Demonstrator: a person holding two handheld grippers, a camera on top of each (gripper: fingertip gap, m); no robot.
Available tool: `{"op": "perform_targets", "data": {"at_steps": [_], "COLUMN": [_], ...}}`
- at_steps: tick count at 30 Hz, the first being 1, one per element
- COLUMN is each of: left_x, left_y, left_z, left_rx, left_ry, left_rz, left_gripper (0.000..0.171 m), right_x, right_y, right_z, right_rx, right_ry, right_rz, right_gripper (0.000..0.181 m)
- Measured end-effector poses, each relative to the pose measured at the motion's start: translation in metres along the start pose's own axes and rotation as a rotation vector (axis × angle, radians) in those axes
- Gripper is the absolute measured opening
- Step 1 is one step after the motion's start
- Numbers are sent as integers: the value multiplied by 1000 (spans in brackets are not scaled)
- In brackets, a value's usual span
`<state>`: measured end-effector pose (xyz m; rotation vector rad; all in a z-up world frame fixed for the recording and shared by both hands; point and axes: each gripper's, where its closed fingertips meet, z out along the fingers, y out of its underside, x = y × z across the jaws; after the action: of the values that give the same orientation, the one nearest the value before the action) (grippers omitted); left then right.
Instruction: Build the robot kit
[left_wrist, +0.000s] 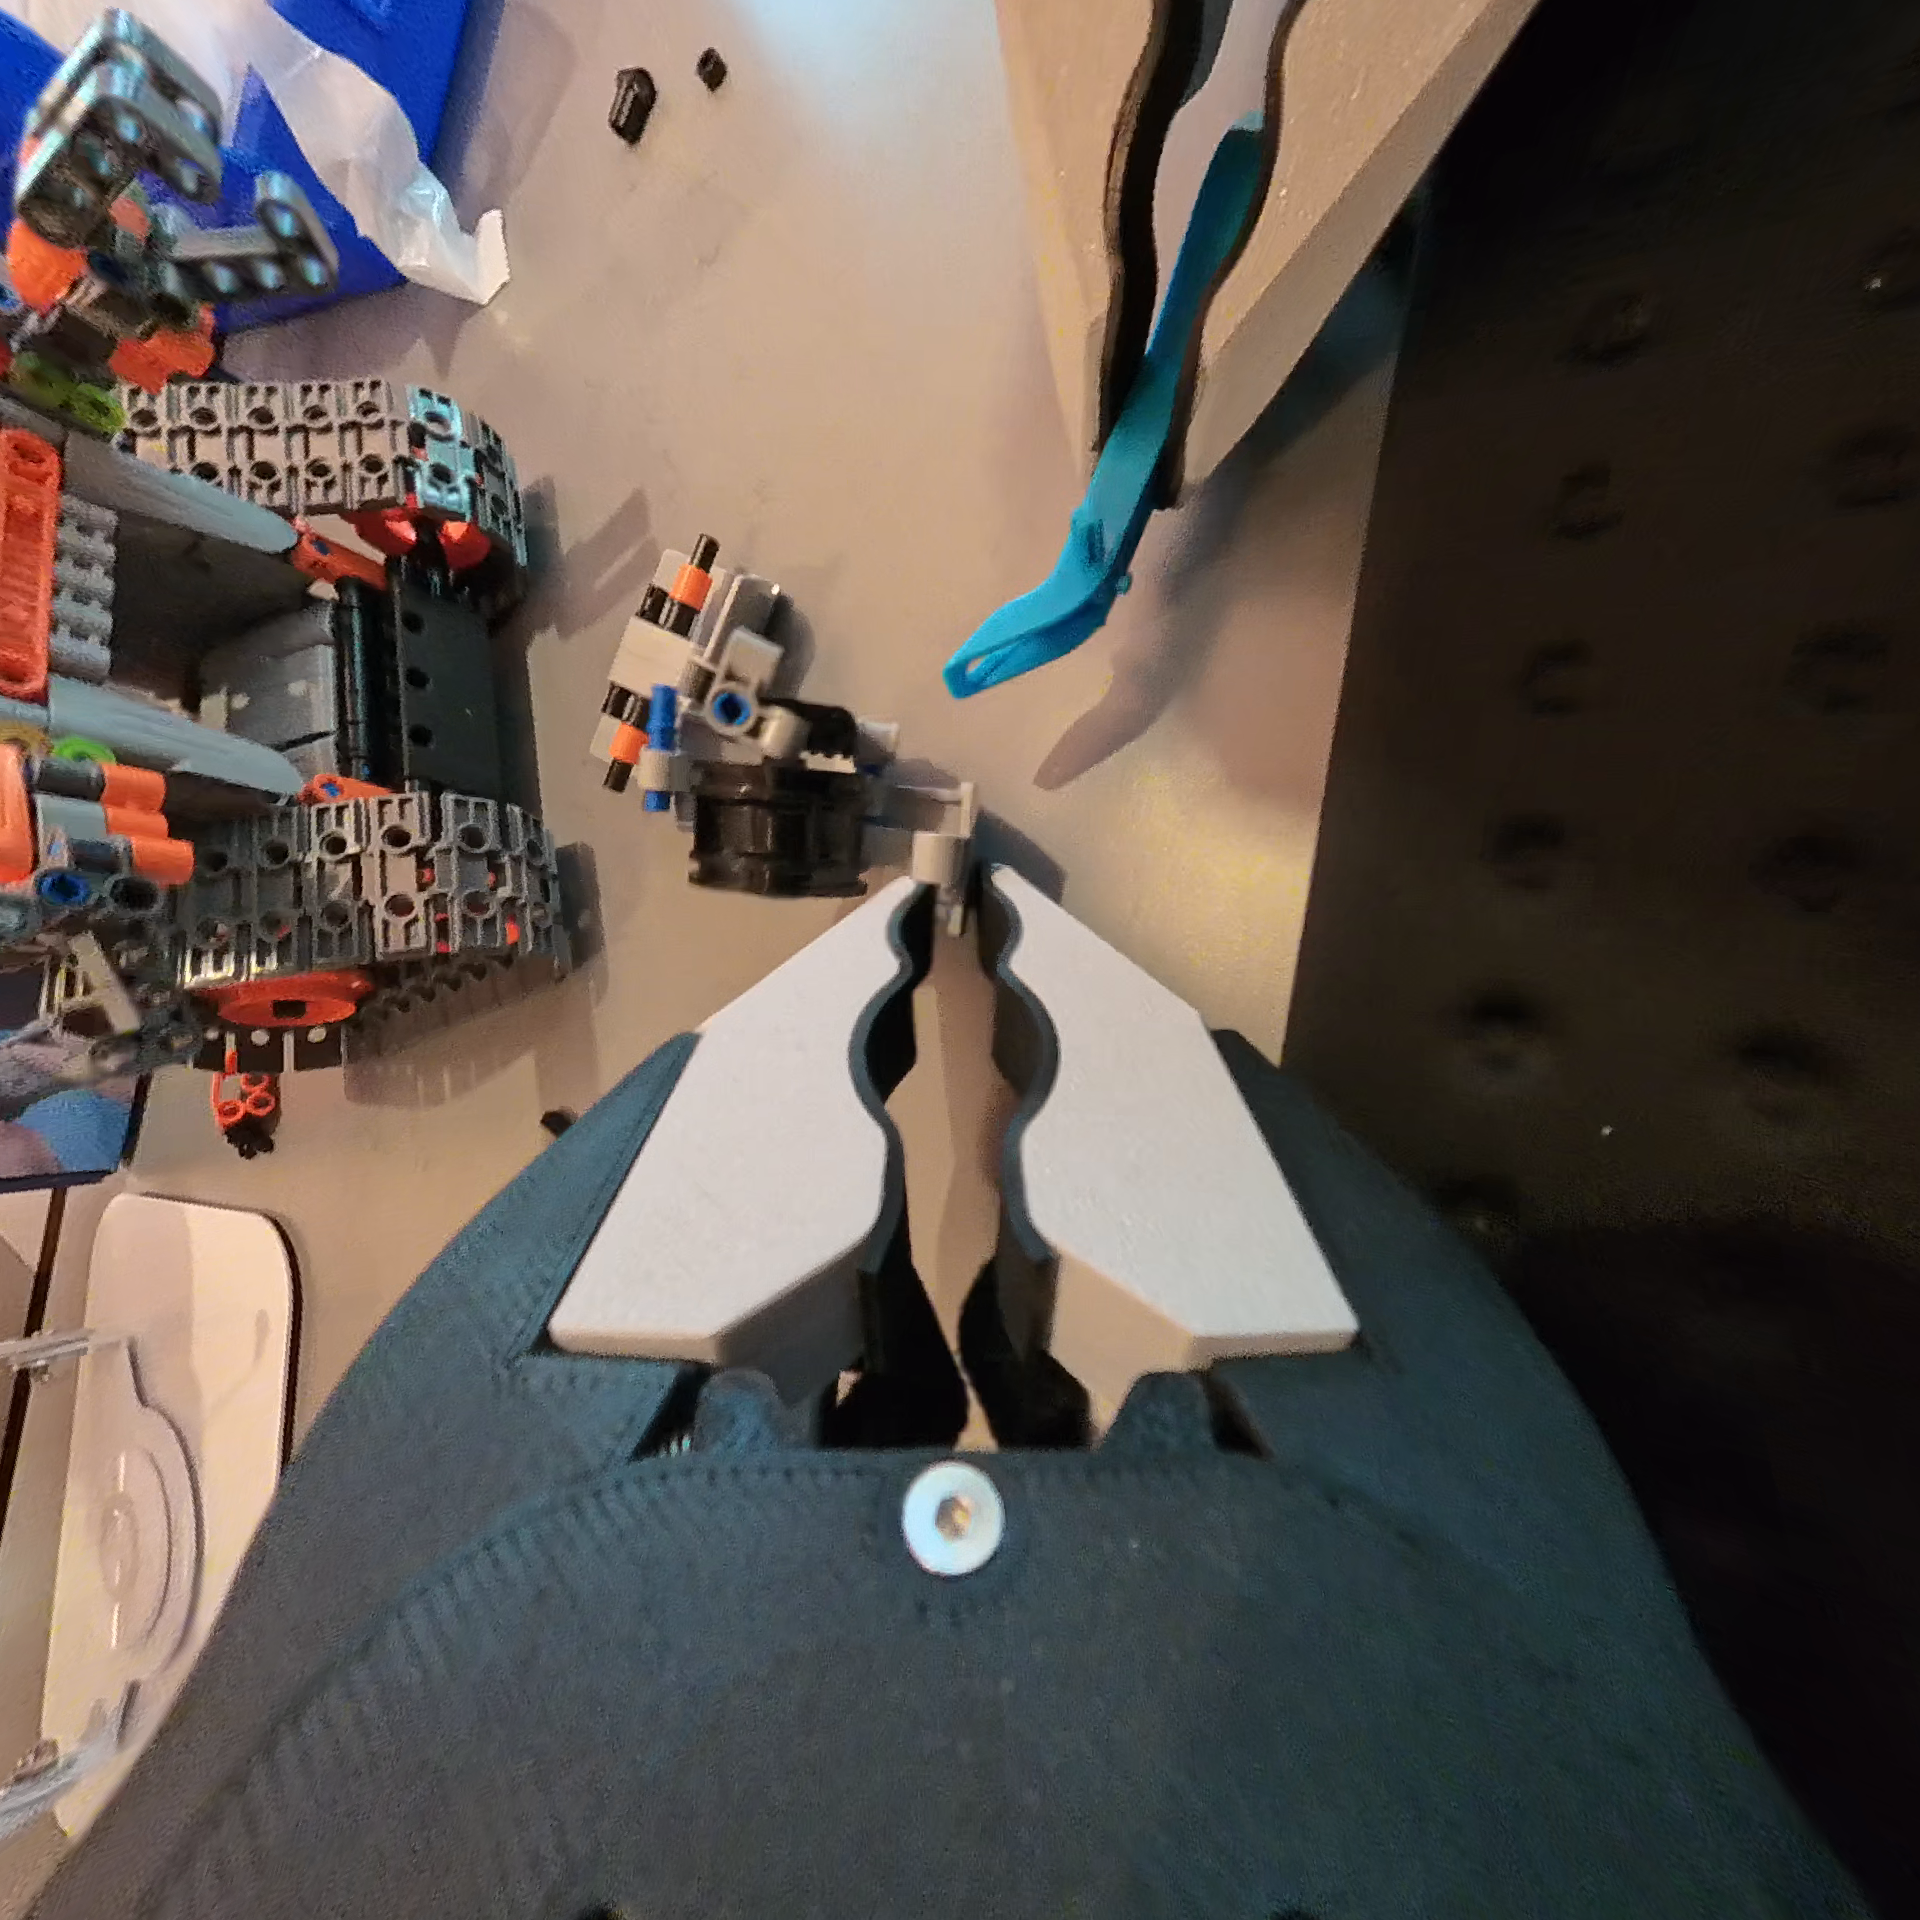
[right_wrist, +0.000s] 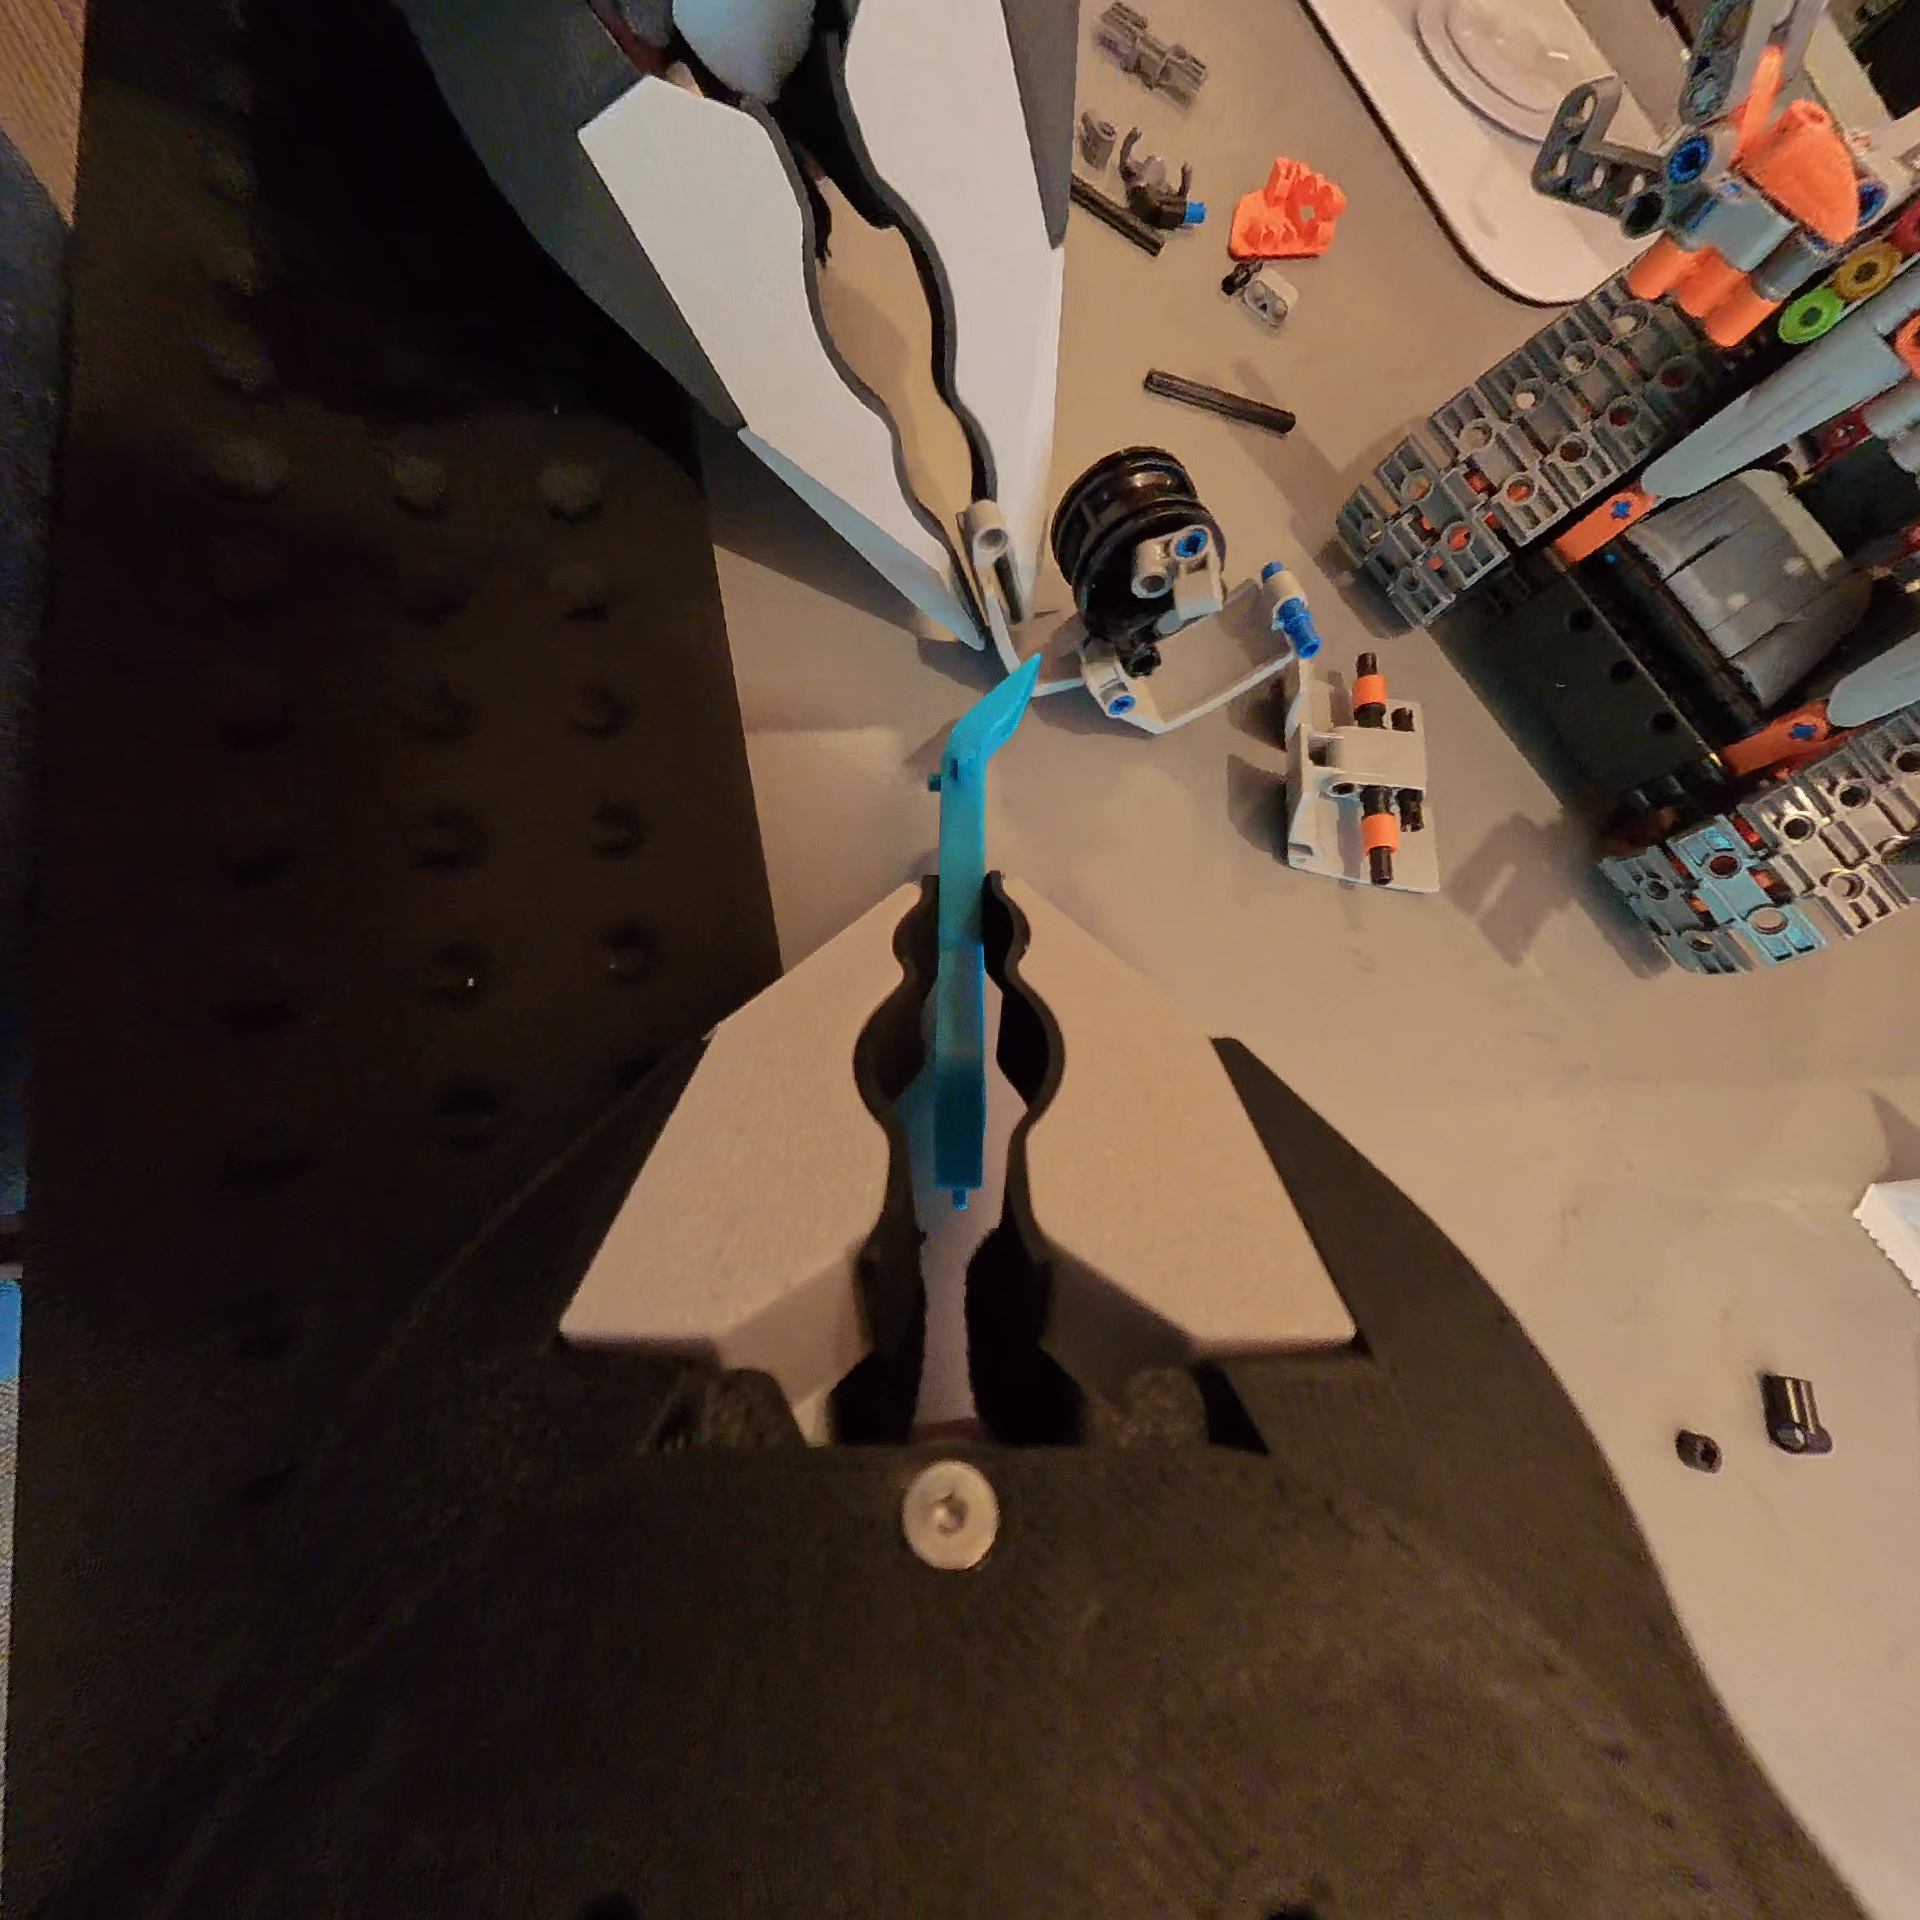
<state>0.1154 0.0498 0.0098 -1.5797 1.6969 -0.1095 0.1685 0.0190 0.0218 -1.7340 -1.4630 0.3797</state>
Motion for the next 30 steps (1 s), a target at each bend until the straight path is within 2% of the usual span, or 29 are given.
{"op": "perform_targets", "data": {"at_steps": [6, 10, 12, 14, 17, 20, 24, 30], "left_x": [-2, -11, -22, -30, -21, -9, -10, -10], "left_y": [1, 3, -9, -18, -18, -15, -18, -11], "left_z": [-10, -24, -29, -23, -4, 7, 8, 6], "left_rx": [27, 66, 130, 142, 101, 91, 139, 194], "left_ry": [21, 131, 192, 234, 357, 433, 380, 397], "left_rz": [-21, -105, -162, -164, -164, -170, -151, -288], "left_gripper": [37, 55, 49, 50, 50, 31, 31, 31], "right_x": [5, 7, 9, 12, 17, 17, 18, 14], "right_y": [-1, 2, 2, 3, 7, 9, 10, 11], "right_z": [-2, -1, -2, -2, -2, 0, -1, 2], "right_rx": [15, -18, -13, -23, -46, -63, -69, -86], "right_ry": [11, 25, 29, 37, 56, 64, 82, 90], "right_rz": [24, 27, 46, 64, 93, 85, 73, 17], "right_gripper": [5, 5, 5, 5, 5, 5, 5, 5]}}
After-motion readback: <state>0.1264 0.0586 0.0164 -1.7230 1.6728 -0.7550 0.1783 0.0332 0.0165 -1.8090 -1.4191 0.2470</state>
